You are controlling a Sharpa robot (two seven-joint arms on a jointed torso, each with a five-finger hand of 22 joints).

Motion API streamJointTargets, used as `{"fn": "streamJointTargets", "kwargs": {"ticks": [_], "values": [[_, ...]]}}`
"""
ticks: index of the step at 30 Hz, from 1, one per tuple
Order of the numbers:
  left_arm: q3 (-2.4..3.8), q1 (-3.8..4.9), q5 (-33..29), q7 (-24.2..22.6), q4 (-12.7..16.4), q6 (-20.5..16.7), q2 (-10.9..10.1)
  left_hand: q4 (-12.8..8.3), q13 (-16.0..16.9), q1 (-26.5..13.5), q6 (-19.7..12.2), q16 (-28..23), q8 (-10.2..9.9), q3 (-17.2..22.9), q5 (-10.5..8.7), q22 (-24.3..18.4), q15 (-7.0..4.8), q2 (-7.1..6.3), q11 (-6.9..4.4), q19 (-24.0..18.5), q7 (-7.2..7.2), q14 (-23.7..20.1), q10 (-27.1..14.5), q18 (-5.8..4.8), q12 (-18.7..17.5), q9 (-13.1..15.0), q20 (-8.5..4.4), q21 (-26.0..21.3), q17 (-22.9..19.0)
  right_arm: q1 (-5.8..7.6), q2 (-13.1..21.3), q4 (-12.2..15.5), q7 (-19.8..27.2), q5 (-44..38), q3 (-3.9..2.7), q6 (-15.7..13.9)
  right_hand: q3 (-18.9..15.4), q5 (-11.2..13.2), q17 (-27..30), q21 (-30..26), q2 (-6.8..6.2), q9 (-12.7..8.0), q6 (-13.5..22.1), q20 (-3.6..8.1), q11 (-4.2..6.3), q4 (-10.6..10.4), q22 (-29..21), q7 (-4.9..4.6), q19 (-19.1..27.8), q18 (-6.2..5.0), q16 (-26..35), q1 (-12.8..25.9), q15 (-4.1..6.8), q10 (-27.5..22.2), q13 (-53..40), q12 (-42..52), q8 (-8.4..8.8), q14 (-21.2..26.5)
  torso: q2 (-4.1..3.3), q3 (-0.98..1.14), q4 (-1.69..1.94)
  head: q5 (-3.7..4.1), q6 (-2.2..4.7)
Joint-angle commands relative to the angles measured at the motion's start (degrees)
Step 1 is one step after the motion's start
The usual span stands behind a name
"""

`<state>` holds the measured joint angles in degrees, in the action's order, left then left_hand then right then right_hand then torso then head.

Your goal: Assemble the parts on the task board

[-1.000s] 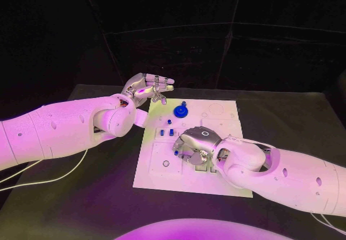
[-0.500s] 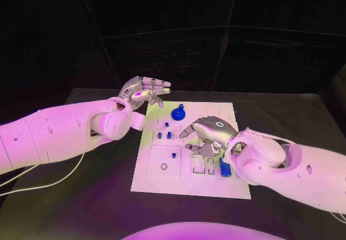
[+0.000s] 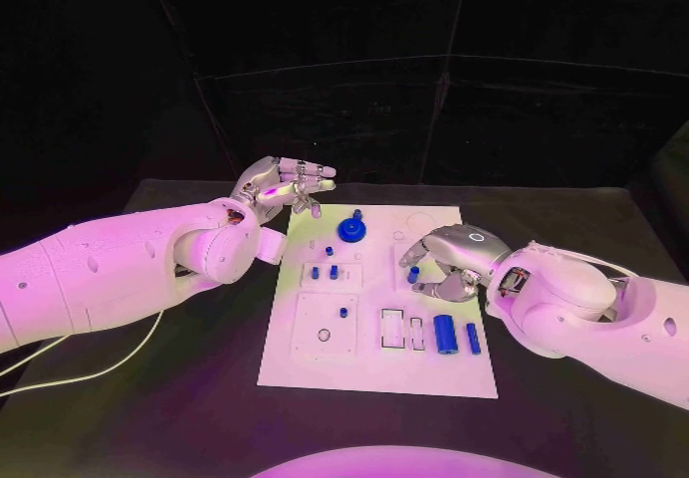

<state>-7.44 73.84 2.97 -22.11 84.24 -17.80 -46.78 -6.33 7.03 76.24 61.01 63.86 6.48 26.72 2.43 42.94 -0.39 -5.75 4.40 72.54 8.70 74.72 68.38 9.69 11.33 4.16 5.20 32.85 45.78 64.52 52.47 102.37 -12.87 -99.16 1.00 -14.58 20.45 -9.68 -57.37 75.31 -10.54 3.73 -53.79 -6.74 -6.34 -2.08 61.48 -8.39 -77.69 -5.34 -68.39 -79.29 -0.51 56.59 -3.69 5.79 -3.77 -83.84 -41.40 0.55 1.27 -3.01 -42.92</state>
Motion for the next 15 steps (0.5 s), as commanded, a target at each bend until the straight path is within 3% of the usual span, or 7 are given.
{"fn": "streamJointTargets", "kwargs": {"ticks": [1,15], "values": [[0.05,0.1,-0.1,-0.2,0.2,0.8,0.0,0.0,0.1,0.2,-0.3,-0.2,0.1,-0.5,0.34,-0.1,0.16,0.52,0.17,-0.4,0.29,-0.4,-0.4,0.65,0.3,-0.1,0.09,-0.2,-0.1,0.13,0.3,0.2,-2.3,-0.3,-0.04,4.0,-0.4,0.3,0.1,-0.4,-0.03,0.1,0.4,0.01,0.09,-0.1,-0.1,0.05,0.4,-0.29,-0.2,-0.5,-0.39,-0.4,-0.1,0.3,0.16,-0.9,0.06,0.02,0.03,0.06,0.0],[0.05,0.1,-0.1,-0.2,0.1,0.9,-0.1,0.0,0.1,0.2,-0.3,-0.2,0.1,-0.5,0.34,-0.1,0.16,0.52,0.17,-0.4,0.29,-0.4,-0.4,0.65,0.3,-0.1,0.09,-0.2,-0.1,0.16,-0.7,-1.1,-3.0,-1.1,-0.04,4.0,0.5,0.1,1.7,-0.5,2.41,0.4,-1.2,0.19,0.5,-0.3,-0.1,-0.3,-0.1,-0.25,0.6,-2.2,-0.08,1.5,-0.1,2.8,-0.35,-0.5,-0.03,0.05,0.01,-0.06,0.0]]}}
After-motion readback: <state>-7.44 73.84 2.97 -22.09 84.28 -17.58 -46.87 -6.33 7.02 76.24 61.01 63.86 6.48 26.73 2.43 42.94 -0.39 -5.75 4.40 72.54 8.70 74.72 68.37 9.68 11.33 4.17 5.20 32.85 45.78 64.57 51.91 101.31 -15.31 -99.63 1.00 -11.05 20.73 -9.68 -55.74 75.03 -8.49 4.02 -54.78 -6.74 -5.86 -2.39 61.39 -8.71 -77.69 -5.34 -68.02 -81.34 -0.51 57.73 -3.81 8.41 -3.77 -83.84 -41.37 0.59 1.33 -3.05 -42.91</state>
